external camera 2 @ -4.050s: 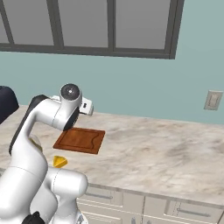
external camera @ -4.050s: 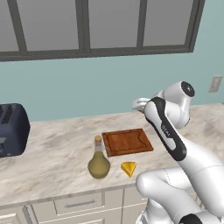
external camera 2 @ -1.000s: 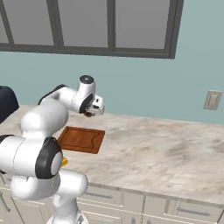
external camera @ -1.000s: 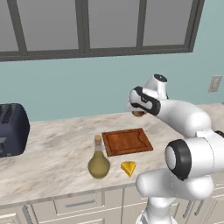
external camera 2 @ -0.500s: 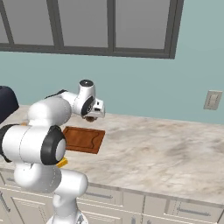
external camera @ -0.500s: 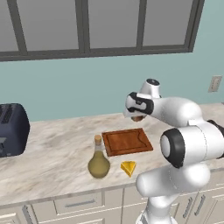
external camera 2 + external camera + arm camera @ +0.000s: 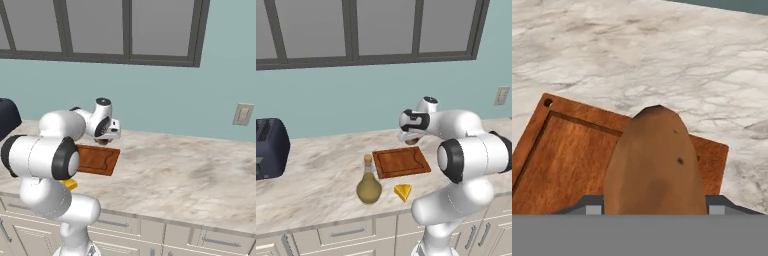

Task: Retrieve the reheated potato from the microwave, then place the potato, cheese, and condiment on the cutting board.

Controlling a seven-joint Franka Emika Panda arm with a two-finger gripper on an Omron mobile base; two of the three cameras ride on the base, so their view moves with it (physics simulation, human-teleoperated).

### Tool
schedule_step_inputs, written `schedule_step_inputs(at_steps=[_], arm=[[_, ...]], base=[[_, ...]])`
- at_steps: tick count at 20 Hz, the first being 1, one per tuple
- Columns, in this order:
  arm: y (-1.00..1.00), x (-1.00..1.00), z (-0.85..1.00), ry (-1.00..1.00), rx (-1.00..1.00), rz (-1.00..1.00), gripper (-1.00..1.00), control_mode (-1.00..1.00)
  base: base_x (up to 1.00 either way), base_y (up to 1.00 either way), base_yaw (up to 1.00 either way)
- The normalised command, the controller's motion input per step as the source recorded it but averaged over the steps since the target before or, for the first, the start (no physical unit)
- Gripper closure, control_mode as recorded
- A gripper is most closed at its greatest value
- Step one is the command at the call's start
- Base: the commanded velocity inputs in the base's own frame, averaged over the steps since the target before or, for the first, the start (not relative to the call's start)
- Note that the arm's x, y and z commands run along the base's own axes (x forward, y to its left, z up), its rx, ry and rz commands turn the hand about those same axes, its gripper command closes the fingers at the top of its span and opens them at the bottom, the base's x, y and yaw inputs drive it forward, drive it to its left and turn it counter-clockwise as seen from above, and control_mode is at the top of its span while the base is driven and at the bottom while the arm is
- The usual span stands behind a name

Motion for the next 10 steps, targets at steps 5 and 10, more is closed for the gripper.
schedule_step_inputs(at_steps=[5,10], arm=[[-0.05,-0.02,-0.45,-0.01,-0.07,0.15,1.0,-1.0],[0.0,0.0,-0.4,0.0,-0.08,0.11,1.0,-1.0]], base=[[0.0,0.0,0.0],[0.0,0.0,0.0]])
